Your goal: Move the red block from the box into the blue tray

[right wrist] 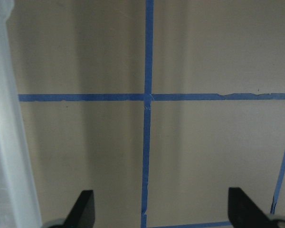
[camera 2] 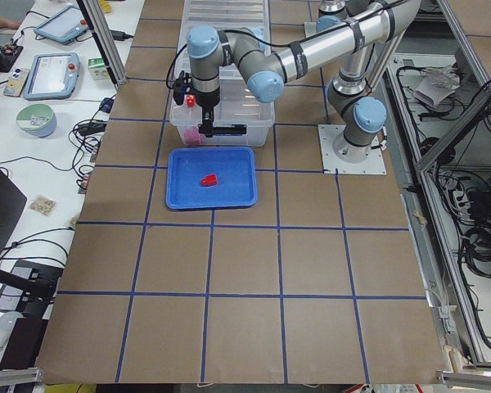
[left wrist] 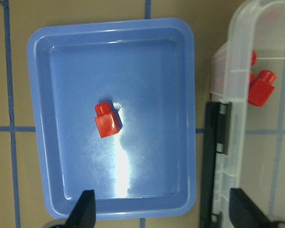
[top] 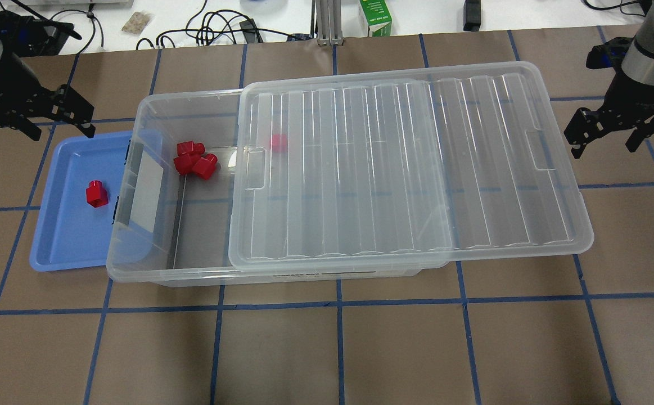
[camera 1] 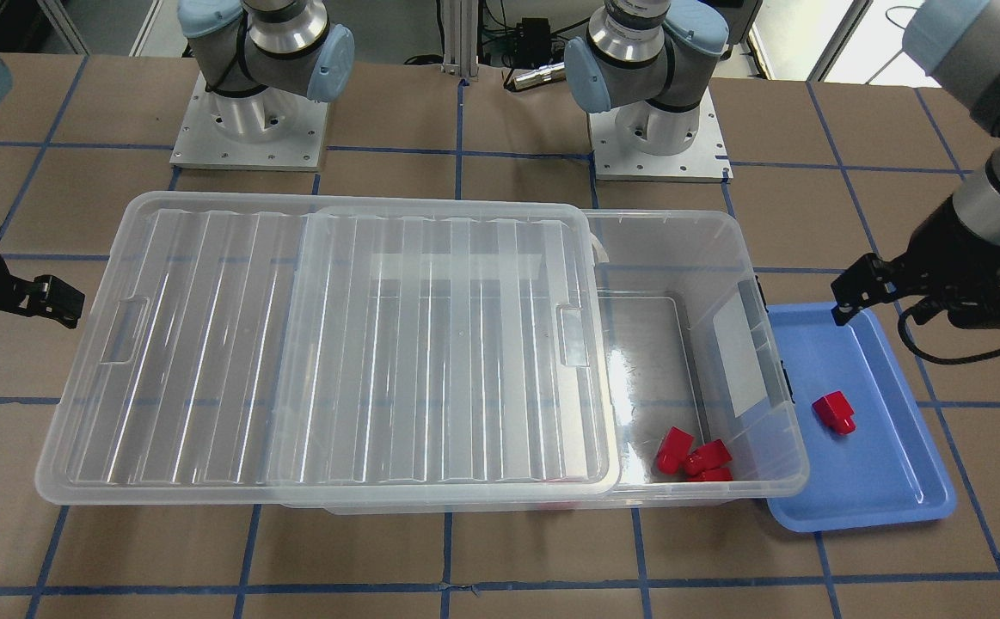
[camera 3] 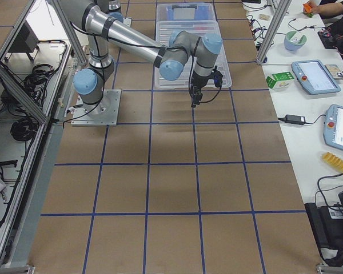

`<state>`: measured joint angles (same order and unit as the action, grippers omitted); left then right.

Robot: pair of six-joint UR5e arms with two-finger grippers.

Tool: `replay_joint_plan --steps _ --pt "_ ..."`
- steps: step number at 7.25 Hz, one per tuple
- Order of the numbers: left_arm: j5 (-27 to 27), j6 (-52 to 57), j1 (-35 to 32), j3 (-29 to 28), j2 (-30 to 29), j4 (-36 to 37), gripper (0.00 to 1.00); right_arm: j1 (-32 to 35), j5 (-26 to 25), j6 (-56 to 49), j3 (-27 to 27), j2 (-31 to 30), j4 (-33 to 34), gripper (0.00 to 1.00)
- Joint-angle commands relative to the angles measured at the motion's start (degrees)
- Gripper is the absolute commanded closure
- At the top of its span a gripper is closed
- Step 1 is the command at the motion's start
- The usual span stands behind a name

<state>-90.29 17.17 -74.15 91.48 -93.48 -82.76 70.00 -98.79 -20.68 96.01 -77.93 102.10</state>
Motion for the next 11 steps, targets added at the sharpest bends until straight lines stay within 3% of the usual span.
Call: replay_joint_plan --steps 1,7,11 --pt "-0.41 -7.47 -13.00 -1.30 3.91 -1.88 0.00 0.40 3.40 0.12 0.05 -0.03 -0.06 0.00" --pt "-0.24 -9.00 -14.01 -0.25 4.36 -2.93 0.00 15.84 4.66 13.09 -0.38 0.14 0.90 0.00" --pt "-0.24 -9.00 -14.01 -0.25 4.45 -2.41 0.00 17.89 4.48 15.15 -0.65 0.23 1.17 0.00"
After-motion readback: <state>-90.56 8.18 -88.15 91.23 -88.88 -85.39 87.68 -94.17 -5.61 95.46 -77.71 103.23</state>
